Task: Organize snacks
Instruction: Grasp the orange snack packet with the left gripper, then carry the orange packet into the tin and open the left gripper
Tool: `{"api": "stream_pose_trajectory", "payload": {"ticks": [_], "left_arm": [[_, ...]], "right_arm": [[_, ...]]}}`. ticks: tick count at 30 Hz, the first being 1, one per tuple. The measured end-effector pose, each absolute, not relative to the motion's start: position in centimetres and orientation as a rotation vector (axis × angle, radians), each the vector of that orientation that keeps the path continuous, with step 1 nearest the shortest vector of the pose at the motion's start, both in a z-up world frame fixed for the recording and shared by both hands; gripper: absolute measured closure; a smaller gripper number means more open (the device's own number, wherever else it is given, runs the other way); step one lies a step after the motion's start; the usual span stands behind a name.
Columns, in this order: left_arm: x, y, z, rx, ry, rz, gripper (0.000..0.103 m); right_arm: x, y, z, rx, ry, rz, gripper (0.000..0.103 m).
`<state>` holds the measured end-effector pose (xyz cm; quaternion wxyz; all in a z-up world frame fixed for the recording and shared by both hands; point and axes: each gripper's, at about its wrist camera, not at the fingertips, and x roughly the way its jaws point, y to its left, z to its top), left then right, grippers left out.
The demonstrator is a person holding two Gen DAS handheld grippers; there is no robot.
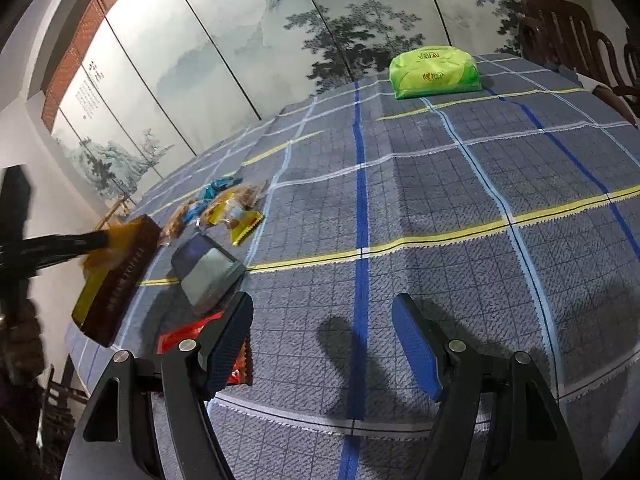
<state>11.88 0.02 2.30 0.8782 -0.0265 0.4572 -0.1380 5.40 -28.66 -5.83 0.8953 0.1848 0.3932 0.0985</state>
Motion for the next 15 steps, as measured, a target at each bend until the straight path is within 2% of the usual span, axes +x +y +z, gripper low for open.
{"api": "stream_pose_trajectory", "payload": {"ticks": [3,15], "left_arm": [[10.4,0.9,3.5,-0.063,0.931,-0.276,0.090],[7.8,5.7,4.9,-0.057,0.888,-0.165,0.090]], "right_arm": [[5.6,-28.6,-6.0,0.383,0.824,0.200,0.030],[5.9,-28.3,-6.2,0.355,0.826,0.174,0.030]]}}
